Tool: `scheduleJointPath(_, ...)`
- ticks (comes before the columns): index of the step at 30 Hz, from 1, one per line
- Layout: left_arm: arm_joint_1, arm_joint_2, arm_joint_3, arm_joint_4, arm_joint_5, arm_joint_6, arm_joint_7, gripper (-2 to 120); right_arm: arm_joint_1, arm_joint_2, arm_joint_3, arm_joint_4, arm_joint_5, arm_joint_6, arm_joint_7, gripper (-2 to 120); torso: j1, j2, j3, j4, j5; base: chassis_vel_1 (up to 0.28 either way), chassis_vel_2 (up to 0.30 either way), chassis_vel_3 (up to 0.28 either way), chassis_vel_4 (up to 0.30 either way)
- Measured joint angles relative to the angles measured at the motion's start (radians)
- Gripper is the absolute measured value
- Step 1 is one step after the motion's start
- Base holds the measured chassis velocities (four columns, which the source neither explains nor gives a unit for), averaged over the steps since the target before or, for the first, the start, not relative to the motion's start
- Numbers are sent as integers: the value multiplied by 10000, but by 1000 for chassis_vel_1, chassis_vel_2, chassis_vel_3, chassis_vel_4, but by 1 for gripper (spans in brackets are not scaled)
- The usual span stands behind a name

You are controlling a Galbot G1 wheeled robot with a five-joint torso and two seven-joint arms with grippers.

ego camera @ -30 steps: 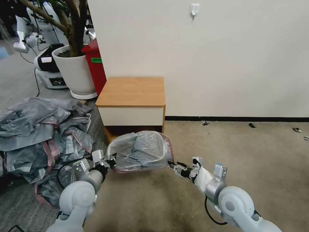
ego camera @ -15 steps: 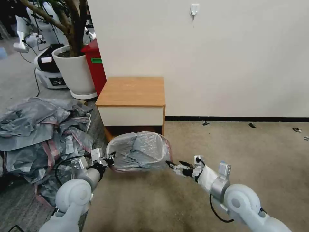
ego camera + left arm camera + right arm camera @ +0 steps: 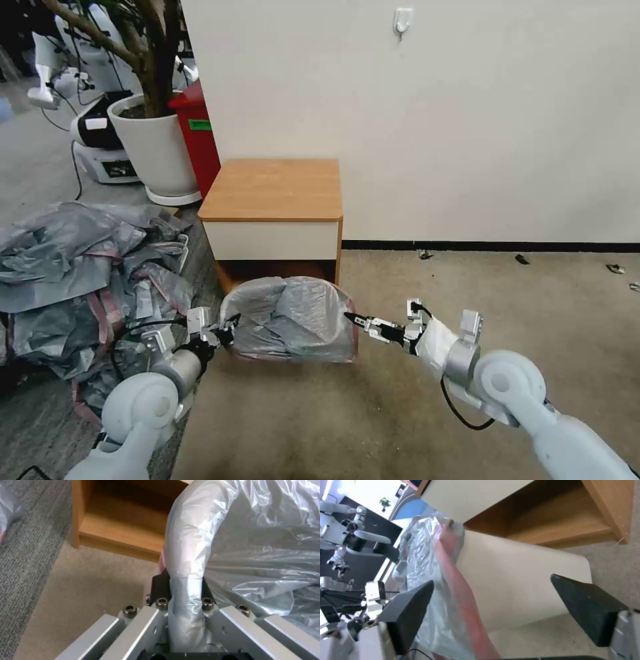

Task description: Pick up the garbage bag from the table and place it over the trash can.

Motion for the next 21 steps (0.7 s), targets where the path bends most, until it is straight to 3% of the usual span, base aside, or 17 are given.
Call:
scheduleJointPath(14,60,13,69,-73,285,-53,-8,2,349,6,-292,-267,-3,-61,-448,69,0,0,0,0,0,0,0,0,0)
scheduleJointPath(21,74,-18,131,-84,374,-96,-24,2,378,68,-314,-315,-76,-53,-526,43,0,0,0,0,0,0,0,0,0)
